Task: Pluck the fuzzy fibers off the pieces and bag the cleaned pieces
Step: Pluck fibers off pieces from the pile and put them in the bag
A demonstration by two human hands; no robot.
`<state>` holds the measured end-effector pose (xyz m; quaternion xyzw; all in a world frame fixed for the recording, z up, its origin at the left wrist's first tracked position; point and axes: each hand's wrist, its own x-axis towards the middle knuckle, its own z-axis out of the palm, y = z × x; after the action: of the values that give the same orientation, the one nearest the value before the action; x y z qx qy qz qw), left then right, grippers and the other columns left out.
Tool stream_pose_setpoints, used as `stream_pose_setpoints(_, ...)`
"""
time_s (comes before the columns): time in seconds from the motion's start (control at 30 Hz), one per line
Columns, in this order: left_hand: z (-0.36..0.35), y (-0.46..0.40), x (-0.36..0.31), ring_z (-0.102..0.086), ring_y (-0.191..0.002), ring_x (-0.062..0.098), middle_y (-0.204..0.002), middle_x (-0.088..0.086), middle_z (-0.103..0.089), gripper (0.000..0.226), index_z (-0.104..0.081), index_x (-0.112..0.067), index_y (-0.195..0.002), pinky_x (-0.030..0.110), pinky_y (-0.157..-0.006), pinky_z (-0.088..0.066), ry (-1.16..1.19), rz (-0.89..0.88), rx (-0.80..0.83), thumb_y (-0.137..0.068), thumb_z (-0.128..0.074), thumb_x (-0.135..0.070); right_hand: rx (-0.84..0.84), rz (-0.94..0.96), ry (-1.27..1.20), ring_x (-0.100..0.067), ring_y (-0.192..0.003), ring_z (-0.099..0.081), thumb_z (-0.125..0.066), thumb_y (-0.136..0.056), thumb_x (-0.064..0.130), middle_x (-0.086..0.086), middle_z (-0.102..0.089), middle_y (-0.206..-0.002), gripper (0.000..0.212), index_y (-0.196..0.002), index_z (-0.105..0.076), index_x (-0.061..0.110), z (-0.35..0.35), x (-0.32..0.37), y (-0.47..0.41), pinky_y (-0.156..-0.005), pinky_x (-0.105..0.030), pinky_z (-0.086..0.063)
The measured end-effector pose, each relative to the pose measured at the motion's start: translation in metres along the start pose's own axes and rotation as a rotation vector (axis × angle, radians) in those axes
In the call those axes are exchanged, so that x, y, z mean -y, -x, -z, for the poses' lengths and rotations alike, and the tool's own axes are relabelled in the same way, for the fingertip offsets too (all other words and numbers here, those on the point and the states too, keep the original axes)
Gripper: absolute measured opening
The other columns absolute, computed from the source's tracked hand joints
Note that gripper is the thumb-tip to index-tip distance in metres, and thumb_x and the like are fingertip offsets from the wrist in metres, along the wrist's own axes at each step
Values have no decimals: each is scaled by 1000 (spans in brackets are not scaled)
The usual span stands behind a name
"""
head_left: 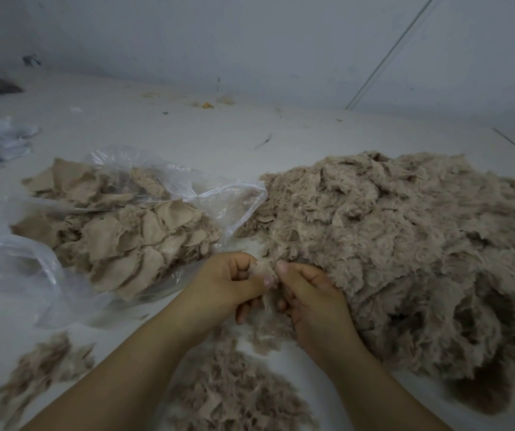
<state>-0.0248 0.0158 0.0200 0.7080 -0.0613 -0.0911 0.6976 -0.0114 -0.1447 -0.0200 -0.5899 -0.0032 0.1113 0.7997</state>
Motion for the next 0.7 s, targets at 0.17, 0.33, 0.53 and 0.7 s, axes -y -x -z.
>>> stream_pose_setpoints(0.17, -1, 1, 2, -32, -46, 14, -64, 14, -42, 41, -49, 18, -81, 25, -44, -27, -112, 32, -20, -89, -70, -16, 19, -20, -4, -18, -57, -51, -80, -73, 42, -9, -56, -62, 34, -84, -74, 10, 1, 0, 0, -55, -32, -46)
stream_pose_setpoints(0.33, -1, 1, 0, -53, -67, 23, -75, 9, -59, 16, -67, 1, -83, 39, -64, -46, -223, -38, 24, -85, -74, -13, -25, -80, -20, -24, -65, -60, -72, -88, 27, -22, -66, -81, 21, -94, -74, 7, 0, 0, 1, -58, -33, -51)
stream_pose_setpoints(0.53, -2, 2, 0, -66, -67, 27, -80, 14, -71, 16, -68, -11, -88, 34, -65, -56, -140, -51, -74, -81, -74, 2, -78, -93, -22, -22, -64, -53, -78, -66, 41, -17, -56, -81, 36, -87, -72, 12, -1, 1, 1, -60, -35, -47)
stream_pose_setpoints(0.7, 3, 4, -4, -66, -61, 26, -71, 18, -71, 7, -70, -6, -80, 37, -62, -56, -152, -82, -93, -80, -77, -6, -69, -115, -104, -29, -68, -51, -83, -63, 47, -20, -53, -84, 53, -92, -68, 5, -1, 0, -1, -67, -41, -48)
